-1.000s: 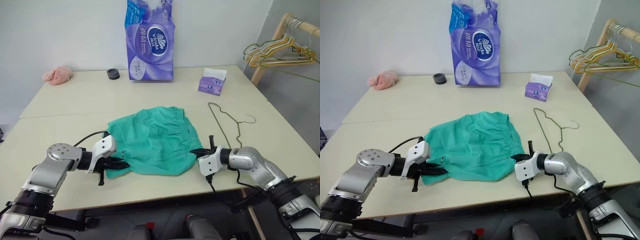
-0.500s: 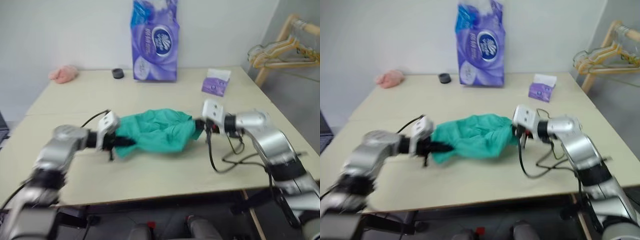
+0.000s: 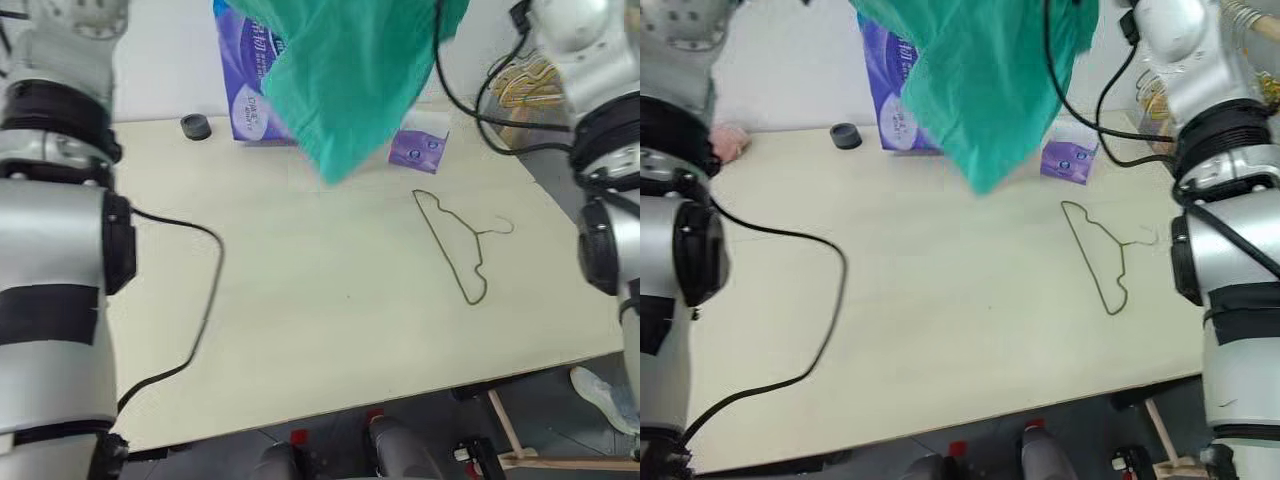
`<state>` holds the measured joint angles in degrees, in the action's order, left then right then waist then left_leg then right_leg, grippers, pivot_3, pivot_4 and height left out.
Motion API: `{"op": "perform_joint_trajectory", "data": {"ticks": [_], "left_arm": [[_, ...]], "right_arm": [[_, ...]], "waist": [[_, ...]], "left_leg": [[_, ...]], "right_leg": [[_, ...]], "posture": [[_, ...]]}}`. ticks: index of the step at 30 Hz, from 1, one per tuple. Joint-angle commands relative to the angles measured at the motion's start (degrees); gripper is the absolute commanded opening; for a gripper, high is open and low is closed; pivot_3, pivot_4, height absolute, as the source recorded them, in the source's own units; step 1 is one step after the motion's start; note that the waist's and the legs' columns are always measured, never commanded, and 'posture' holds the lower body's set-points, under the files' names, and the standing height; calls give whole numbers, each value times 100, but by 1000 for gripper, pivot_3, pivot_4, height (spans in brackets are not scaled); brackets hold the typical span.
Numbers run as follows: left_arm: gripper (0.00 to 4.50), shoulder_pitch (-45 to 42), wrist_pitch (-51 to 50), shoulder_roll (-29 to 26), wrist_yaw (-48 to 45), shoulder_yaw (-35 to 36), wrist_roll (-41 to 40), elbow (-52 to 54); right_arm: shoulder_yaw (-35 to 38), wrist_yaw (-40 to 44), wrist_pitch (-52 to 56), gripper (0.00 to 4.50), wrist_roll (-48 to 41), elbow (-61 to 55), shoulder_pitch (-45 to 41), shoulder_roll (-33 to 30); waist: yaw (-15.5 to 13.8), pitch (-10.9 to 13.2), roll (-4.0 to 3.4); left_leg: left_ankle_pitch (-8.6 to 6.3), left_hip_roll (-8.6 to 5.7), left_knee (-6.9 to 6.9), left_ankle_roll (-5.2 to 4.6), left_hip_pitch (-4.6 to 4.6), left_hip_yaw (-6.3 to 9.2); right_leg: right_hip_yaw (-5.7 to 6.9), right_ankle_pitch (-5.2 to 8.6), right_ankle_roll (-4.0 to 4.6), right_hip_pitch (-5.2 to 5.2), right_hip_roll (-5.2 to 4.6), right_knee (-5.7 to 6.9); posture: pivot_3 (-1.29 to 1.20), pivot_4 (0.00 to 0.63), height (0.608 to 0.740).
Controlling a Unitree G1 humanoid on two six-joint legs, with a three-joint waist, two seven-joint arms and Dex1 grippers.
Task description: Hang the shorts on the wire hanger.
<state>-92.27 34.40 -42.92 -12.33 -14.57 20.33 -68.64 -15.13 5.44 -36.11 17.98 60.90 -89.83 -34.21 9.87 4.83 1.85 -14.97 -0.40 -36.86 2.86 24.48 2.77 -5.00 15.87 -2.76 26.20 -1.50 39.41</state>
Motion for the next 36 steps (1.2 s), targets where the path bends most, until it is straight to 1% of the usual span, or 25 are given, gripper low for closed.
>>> {"op": "perform_joint_trajectory", "data": {"ticks": [1, 2, 3, 4, 5, 6, 7, 8, 10, 11, 13, 15, 17, 18, 21, 24, 28, 31, 36], "left_arm": [[0, 1466, 594, -350, -1024, -71, -85, 196], [0, 1814, 594, -358, -1436, -2, -263, 285], [0, 2529, 233, -298, -2423, 206, -890, 648], [0, 2992, -53, -258, -3066, 358, -1317, 944], [0, 3916, -545, -350, -3909, 345, -1886, 1790], [0, 4870, -1261, -564, -4735, 231, -2395, 2795], [0, 5605, -1617, -744, -5179, 130, -2651, 3599], [0, 6184, -1953, -922, -5503, 52, -2742, 4249], [0, 6718, -2399, -1108, -5752, 70, -2760, 4975], [0, 6877, -2636, -1140, -5807, 95, -2780, 5258], [0, 7145, -3120, -1269, -6082, 47, -2901, 5835], [0, 7332, -3537, -1413, -6351, -3, -3031, 6302], [0, 7420, -3826, -1504, -6532, 16, -3098, 6555], [0, 7456, -3991, -1559, -6659, 39, -3162, 6658], [0, 7652, -4508, -1872, -7233, 72, -3432, 7092], [0, 7829, -4653, -2098, -7623, 14, -3537, 7363], [0, 8043, -4576, -2145, -7824, -118, -3377, 7526], [0, 8088, -4540, -2037, -7786, -206, -3256, 7600], [0, 8078, -4760, -1969, -7827, -241, -3334, 7832]], "right_arm": [[72, 1580, -82, 21, -1068, -1836, 2173, -156], [86, 1971, 191, 21, -1347, -2387, 2696, -170], [-75, 2547, 594, 21, -1495, -3092, 3450, -363], [-145, 2909, 899, 21, -1539, -3562, 3912, -496], [-180, 3281, 1459, 21, -1726, -4122, 4552, -630], [-265, 3629, 1786, 21, -1756, -4497, 5046, -768], [-264, 3826, 2015, 21, -1815, -4779, 5360, -815], [-230, 3930, 2364, 21, -1860, -5007, 5566, -814], [-161, 4008, 2671, 21, -1813, -5241, 5673, -781], [-147, 4011, 2681, 21, -1727, -5284, 5667, -769], [-150, 4073, 2676, 21, -1607, -5315, 5621, -755], [-143, 4163, 2703, 21, -1553, -5357, 5598, -754], [-151, 4286, 2711, 21, -1524, -5416, 5612, -782], [-181, 4421, 2651, 21, -1532, -5475, 5642, -821], [-335, 5256, 2697, 21, -1830, -5966, 5998, -1096], [-473, 5825, 2814, 21, -1909, -6326, 6321, -1318], [-566, 6172, 2849, 21, -1757, -6535, 6636, -1549], [-556, 6233, 2836, 21, -1647, -6682, 6791, -1627], [-504, 6315, 2868, 21, -1593, -6936, 7093, -1741]], "waist": [[0, -11, -11], [-6, -7, -14], [-11, 3, -16], [-17, 16, -38], [-15, 31, -60], [-1, 46, -88], [37, 56, -104], [82, 57, -105], [70, 72, -80], [9, 73, -68], [-71, 74, -71], [-135, 70, -79], [-210, 70, -79], [-232, 71, -79], [-256, 71, -76], [-324, 73, -80], [-353, 75, -81], [-383, 75, -80], [-411, 75, -80]], "left_leg": [[-11, 5, 11, -21, -49, -2], [-15, 7, 11, -30, -86, 3], [-35, 6, -11, -67, -143, 2], [-29, -8, -26, -88, -173, -4], [-8, -20, -30, -121, -173, -2], [-1, -25, -41, -133, -167, -6], [6, -26, -60, -142, -164, -7], [4, -22, -92, -143, -161, -9], [0, -12, -119, -144, -162, 3], [0, -13, -128, -144, -162, 13], [0, -7, -131, -145, -183, 33], [-3, -7, -110, -148, -260, 21], [-21, -3, -110, -176, -296, 17], [-24, -2, -110, -180, -296, 24], [-26, 0, -113, -179, -272, 41], [-30, -2, -113, -180, -272, 55], [-29, 0, -114, -181, -290, 50], [-29, 1, -114, -181, -297, 45], [-29, 1, -115, -181, -295, 39]], "right_leg": [[-2, 3, -1, -72, 11, -44], [0, 3, -2, -119, 16, -44], [0, 4, -2, -190, 20, -47], [6, 2, 0, -221, 38, -32], [6, -18, -9, -227, 36, -31], [1, -34, -8, -222, 35, -26], [-7, -42, -13, -221, 34, -12], [-15, -42, -14, -217, 36, 14], [-14, -39, -16, -220, 38, 37], [-10, -39, -15, -218, 39, 51], [4, -45, -5, -244, 63, 52], [13, -33, -5, -310, 66, 37], [18, -23, -5, -359, 69, 7], [29, -23, -4, -368, 68, -6], [53, -25, -3, -367, 63, -34], [71, -25, -3, -377, 55, -41], [81, -21, 1, -393, 58, -40], [85, -15, 5, -401, 60, -40], [84, -16, 6, -401, 60, -40]], "posture": [[-74, 53, 740], [-74, 53, 740], [-79, 60, 740], [-79, 60, 740], [-75, 63, 740], [-71, 64, 740], [-71, 64, 740], [-72, 63, 740], [-69, 64, 740], [-67, 61, 740], [-63, 61, 740], [-62, 61, 740], [-62, 61, 740], [-65, 60, 740], [-64, 61, 740], [-64, 62, 740], [-70, 67, 740], [-79, 67, 740], [-87, 66, 740]]}}
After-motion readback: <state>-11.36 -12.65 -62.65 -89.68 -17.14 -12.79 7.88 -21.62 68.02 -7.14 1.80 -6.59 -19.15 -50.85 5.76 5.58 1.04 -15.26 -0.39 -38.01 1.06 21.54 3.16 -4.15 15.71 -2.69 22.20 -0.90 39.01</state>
